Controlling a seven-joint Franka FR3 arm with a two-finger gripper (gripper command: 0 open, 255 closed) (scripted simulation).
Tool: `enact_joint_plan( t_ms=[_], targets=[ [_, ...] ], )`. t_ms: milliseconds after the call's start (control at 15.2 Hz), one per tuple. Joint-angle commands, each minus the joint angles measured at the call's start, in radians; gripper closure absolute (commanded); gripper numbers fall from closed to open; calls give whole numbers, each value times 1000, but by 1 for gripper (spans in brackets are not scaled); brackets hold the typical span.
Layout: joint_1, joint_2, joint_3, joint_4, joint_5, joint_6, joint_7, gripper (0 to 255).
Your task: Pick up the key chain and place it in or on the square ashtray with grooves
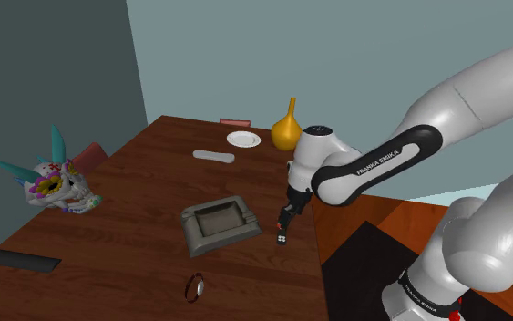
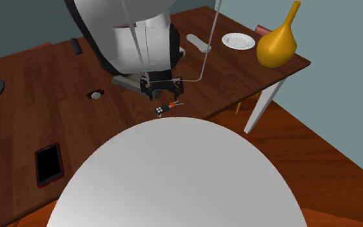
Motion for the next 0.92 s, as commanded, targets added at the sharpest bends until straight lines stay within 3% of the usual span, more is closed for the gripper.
enact_joint_plan(
  t_ms=[0, 528, 858],
  targets=[
    [11, 87, 16, 6, 1, 81, 11, 0],
    [3, 224, 19, 4, -51, 217, 49, 0],
    [4, 224, 19, 4, -51, 217, 49, 0]
  ],
)
